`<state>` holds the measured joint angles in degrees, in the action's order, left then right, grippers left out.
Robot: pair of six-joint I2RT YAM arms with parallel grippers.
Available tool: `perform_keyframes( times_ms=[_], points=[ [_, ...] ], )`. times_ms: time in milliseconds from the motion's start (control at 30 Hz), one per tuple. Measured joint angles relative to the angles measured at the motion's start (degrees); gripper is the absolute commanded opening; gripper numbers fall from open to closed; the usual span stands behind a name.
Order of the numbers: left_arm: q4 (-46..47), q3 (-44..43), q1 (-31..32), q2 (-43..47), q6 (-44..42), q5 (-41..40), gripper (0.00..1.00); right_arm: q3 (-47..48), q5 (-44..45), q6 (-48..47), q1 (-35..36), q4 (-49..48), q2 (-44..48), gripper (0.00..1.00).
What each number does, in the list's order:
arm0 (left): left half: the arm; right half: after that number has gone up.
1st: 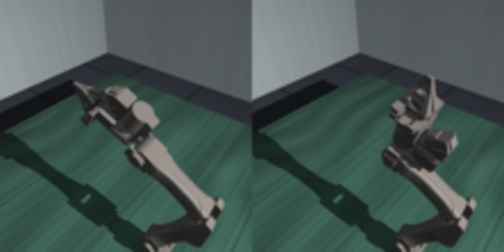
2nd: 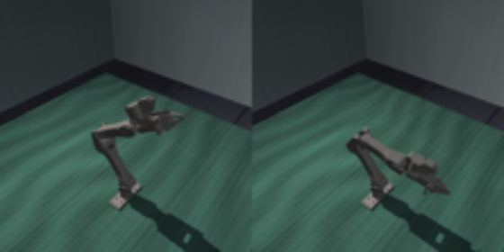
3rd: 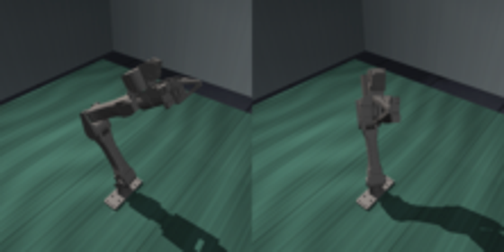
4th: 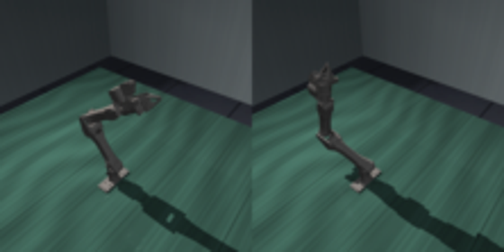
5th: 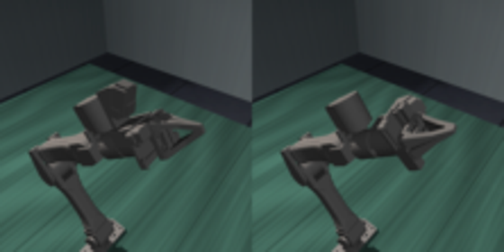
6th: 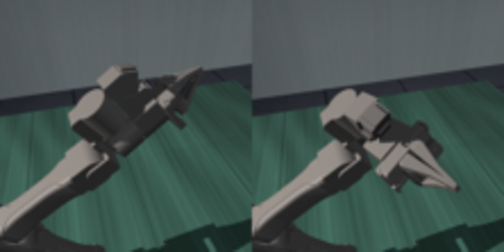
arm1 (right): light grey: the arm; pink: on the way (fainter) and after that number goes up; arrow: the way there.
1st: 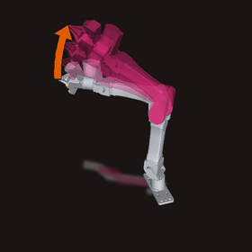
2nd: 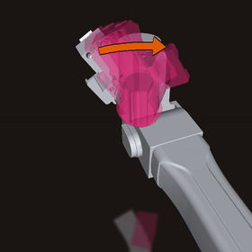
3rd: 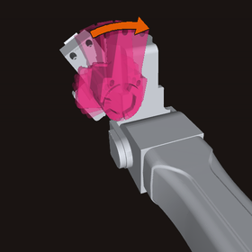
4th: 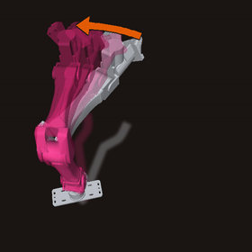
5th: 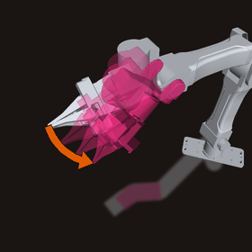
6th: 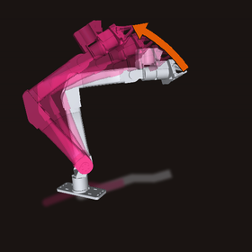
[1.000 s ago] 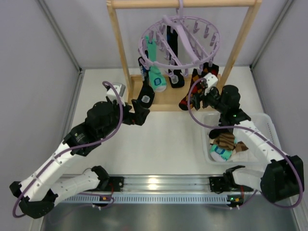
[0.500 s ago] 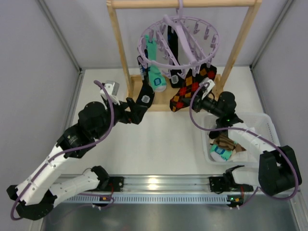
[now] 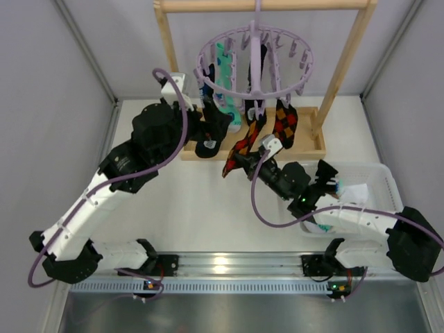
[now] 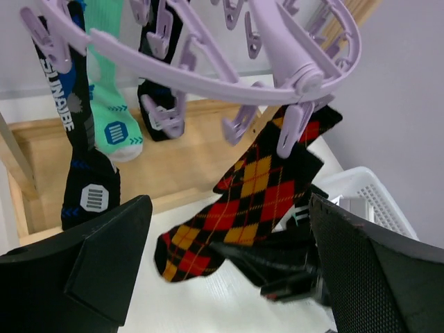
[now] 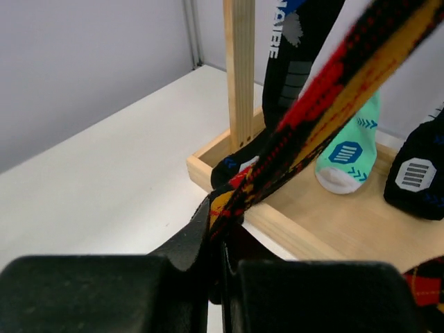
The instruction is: Remove the socks clipped to the hanger
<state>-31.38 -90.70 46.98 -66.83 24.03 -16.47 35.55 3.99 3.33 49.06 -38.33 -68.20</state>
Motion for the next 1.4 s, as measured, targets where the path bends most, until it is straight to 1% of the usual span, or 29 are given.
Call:
perform_keyframes(
  times_ms=[100, 167, 267, 400, 500, 600, 733, 933, 967, 1000, 1067, 1200, 1267, 1300, 1333, 1400],
  points=[
    [-1.4, -6.6, 3.7, -5.2, -1.7, -4.1, 0.98, 0.2, 9.2, -1.5, 5.7, -0.2, -0.3, 0.00],
    [-2.7, -11.1, 5.7, -8.7, -3.1, -5.9, 0.98, 1.4, 13.6, -3.0, 8.3, 0.2, -1.4, 0.00],
    [-4.5, -16.9, 7.3, -13.1, -5.2, -8.4, 0.98, 4.4, 20.5, -5.8, 12.0, 0.2, -4.4, 0.00],
    [-6.9, -22.4, 8.3, -18.6, -8.0, -14.3, 0.98, 6.9, 26.8, -8.2, 15.8, 0.1, -7.9, 0.00],
    [-8.1, -22.9, 8.6, -21.2, -9.2, -17.9, 0.98, 8.0, 29.6, -9.0, 17.1, 0.0, -9.8, 0.00],
    [-9.7, -22.9, 8.7, -23.4, -10.0, -20.5, 0.95, 8.8, 31.7, -9.6, 17.9, -0.3, -11.2, 0.00],
    [-10.3, -23.0, 8.7, -25.4, -10.7, -22.2, 0.94, 9.2, 32.9, -9.8, 18.6, -0.9, -12.0, 0.00],
    [-10.3, -24.9, 8.7, -28.4, -11.0, -24.2, 0.87, 9.6, 33.5, -10.1, 19.5, -1.5, -12.2, 0.00],
    [-10.3, -25.0, 8.6, -28.8, -11.0, -24.5, 0.83, 9.6, 33.5, -10.2, 19.5, -1.6, -12.2, 0.00],
    [-10.3, -25.2, 8.6, -29.2, -10.9, -25.0, 0.80, 9.6, 33.6, -10.3, 19.6, -1.6, -12.2, 0.00],
    [-10.3, -25.7, 8.6, -29.9, -11.0, -25.5, 0.79, 9.6, 33.8, -10.4, 19.7, -1.8, -12.3, 0.00],
    [-10.3, -26.8, 8.5, -30.8, -11.0, -26.4, 0.69, 9.6, 33.9, -10.8, 20.0, -2.4, -13.0, 0.00],
    [-10.3, -27.5, 8.4, -31.1, -11.0, -26.6, 0.56, 9.6, 33.9, -10.8, 20.2, -2.4, -13.2, 0.00],
    [-10.3, -27.8, 8.3, -31.2, -11.1, -26.7, 0.53, 9.6, 33.9, -10.8, 20.3, -2.5, -13.3, 0.00],
    [-10.3, -27.9, 8.3, -31.2, -11.3, -26.8, 0.44, 9.6, 33.9, -10.8, 20.4, -2.5, -13.4, 0.00],
    [-10.3, -28.2, 8.2, -31.3, -11.4, -27.0, 0.38, 9.6, 33.9, -10.8, 20.5, -2.7, -13.5, 0.00]
  ],
)
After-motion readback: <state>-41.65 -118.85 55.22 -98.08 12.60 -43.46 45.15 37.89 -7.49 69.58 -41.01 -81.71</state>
